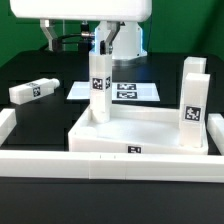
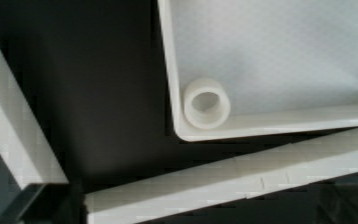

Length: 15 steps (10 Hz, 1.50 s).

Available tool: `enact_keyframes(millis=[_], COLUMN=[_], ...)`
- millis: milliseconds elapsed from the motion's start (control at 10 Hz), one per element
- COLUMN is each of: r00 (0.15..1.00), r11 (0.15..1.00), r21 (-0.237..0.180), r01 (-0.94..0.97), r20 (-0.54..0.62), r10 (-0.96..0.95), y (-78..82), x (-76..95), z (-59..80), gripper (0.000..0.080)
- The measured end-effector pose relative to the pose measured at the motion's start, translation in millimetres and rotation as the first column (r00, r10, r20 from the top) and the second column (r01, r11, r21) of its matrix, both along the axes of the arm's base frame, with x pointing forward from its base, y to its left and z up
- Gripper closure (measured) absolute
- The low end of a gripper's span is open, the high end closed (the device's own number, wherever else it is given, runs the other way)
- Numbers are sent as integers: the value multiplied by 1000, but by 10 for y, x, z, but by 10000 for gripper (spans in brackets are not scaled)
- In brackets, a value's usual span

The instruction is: Assemble desk

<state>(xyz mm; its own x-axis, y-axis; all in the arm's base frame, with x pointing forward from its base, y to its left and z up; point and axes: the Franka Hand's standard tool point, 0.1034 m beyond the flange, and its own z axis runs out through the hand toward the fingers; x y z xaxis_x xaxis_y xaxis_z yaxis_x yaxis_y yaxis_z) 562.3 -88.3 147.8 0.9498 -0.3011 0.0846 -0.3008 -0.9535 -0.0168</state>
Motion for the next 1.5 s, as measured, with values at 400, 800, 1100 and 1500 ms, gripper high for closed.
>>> enact_keyframes(millis=[400, 800, 1100, 1500], r00=[998, 998, 994, 973], r11=[999, 998, 994, 976], r21=[24, 28, 45, 63], r01=[45, 64, 101, 207], r20=[-38, -29, -50, -118], r10=[-44, -64, -99, -199], y=[-546, -834, -1028, -1507], x=[-553, -674, -825, -1085], z=[-113, -173, -276, -494], gripper=[150, 150, 150, 150])
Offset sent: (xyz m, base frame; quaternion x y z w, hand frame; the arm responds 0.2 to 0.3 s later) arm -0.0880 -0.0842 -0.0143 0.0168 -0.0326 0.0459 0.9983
